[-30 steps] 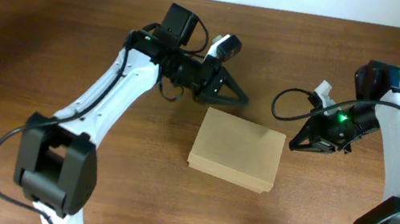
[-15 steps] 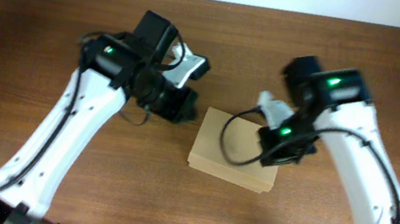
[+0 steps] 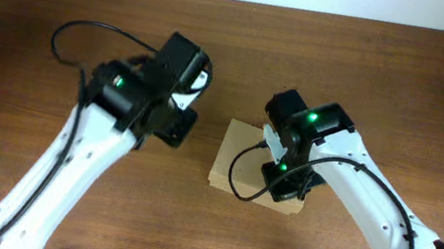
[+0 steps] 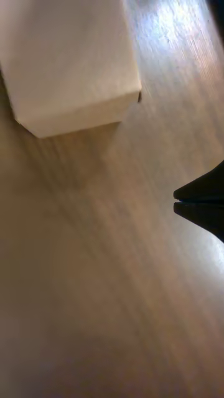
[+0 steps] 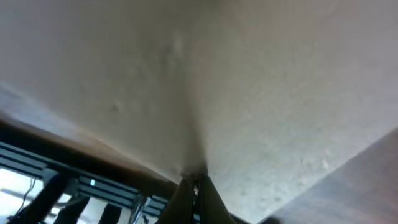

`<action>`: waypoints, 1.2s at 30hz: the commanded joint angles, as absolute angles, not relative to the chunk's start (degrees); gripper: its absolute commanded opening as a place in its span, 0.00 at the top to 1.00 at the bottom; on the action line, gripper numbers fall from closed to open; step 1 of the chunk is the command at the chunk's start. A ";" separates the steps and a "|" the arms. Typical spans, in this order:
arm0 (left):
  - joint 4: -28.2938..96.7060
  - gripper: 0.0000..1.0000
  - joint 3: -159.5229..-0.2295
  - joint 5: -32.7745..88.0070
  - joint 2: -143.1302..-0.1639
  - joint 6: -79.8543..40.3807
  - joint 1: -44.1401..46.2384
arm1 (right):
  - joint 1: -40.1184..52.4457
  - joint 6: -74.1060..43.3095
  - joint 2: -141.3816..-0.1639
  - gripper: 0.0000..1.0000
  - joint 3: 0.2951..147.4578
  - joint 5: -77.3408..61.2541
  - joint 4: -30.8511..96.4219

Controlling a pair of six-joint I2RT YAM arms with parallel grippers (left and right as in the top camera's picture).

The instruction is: Pack container

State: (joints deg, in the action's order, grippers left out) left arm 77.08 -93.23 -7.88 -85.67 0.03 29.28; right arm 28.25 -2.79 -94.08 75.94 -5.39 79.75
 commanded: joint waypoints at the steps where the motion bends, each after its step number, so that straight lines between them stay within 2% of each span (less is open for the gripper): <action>1: 76.97 0.97 -93.54 -11.86 -77.47 0.67 32.05 | 28.12 -3.42 -94.13 0.95 71.53 -5.30 77.82; 11: 77.23 0.91 -93.54 -11.84 -63.02 -0.84 33.52 | 28.12 -3.49 -94.15 0.96 64.73 -6.04 72.18; 15: 77.45 0.92 -93.54 -11.97 -59.37 -1.30 33.50 | 28.12 -3.49 -94.11 0.96 64.90 -7.07 71.40; 18: 77.41 0.96 -93.54 -12.97 -57.69 -1.58 33.50 | 28.12 -3.53 -93.82 0.96 67.18 -7.05 71.77; 25: 77.01 0.98 -95.68 -17.30 -55.40 -3.66 33.50 | 28.12 -3.49 -90.24 0.96 83.94 -5.02 76.07; 36: 79.35 0.98 -109.91 -33.30 -52.93 -3.64 33.50 | 28.10 -3.53 -86.98 0.96 115.77 16.08 87.66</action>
